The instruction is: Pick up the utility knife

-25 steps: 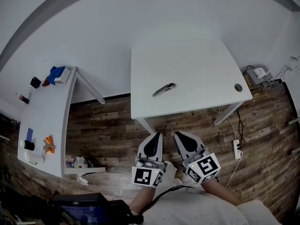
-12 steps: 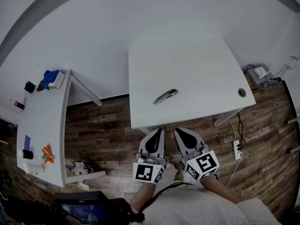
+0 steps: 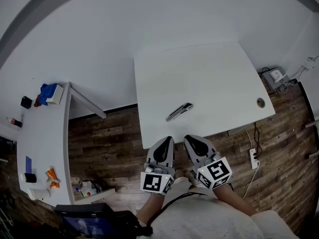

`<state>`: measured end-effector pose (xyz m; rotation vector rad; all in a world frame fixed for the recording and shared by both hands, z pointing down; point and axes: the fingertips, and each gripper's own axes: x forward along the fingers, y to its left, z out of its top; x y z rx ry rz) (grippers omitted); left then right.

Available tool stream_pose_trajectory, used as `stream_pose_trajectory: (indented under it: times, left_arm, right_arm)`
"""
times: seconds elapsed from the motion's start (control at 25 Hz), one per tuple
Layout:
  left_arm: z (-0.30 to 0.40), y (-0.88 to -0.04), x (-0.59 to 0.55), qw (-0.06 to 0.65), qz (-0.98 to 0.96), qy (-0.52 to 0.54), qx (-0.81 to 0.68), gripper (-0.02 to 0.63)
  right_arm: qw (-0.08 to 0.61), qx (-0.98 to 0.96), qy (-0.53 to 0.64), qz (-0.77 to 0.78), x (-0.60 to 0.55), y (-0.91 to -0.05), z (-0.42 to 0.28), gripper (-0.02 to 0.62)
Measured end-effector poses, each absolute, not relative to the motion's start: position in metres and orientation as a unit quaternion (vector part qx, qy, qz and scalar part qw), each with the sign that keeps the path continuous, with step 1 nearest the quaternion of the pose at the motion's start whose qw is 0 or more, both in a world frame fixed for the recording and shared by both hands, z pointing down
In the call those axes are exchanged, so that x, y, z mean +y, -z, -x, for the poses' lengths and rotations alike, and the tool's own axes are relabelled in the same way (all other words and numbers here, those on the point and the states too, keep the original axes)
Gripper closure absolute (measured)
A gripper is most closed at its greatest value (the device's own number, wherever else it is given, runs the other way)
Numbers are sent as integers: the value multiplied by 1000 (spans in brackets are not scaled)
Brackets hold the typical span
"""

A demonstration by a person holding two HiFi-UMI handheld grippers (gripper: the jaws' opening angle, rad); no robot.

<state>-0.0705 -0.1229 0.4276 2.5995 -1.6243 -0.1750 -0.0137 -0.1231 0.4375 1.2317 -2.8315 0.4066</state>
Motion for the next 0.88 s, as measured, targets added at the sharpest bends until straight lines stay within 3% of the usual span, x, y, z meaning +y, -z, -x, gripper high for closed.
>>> stream_pose_trajectory:
  times: [0.76,0.88]
  left_arm:
    - [94,-456,-172,62,-822,58,-563,603]
    - [94,-460,-180,65,-813,59,-575,603]
  right_arm:
    - [70,-916,-134,-371,-181,-476,31,583]
    - [84,-921,-141,-355,-193,-485,28,548]
